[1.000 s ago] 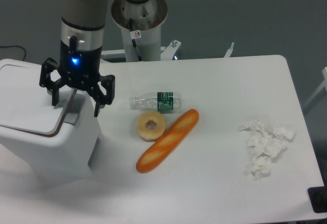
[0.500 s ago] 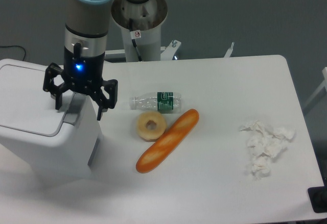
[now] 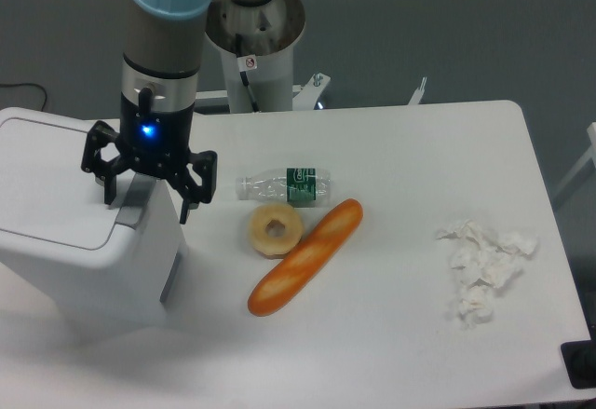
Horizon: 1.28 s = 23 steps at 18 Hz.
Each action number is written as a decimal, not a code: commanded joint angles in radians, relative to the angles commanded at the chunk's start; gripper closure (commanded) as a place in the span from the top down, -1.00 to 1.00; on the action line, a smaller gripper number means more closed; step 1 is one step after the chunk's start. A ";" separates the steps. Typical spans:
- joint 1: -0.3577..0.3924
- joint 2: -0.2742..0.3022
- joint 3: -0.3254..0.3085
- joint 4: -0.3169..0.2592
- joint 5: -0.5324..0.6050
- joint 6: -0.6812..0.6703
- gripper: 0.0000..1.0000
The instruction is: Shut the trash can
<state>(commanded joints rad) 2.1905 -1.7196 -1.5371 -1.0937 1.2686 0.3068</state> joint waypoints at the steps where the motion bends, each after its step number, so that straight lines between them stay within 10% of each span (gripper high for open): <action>1: 0.000 0.002 0.003 -0.002 0.000 -0.002 1.00; 6: 0.020 0.015 0.032 -0.003 0.000 0.000 1.00; 15: 0.331 -0.001 0.025 -0.005 0.026 0.279 1.00; 23: 0.485 -0.162 0.026 -0.005 0.170 0.700 1.00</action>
<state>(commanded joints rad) 2.6752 -1.8820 -1.5110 -1.0983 1.4389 1.0072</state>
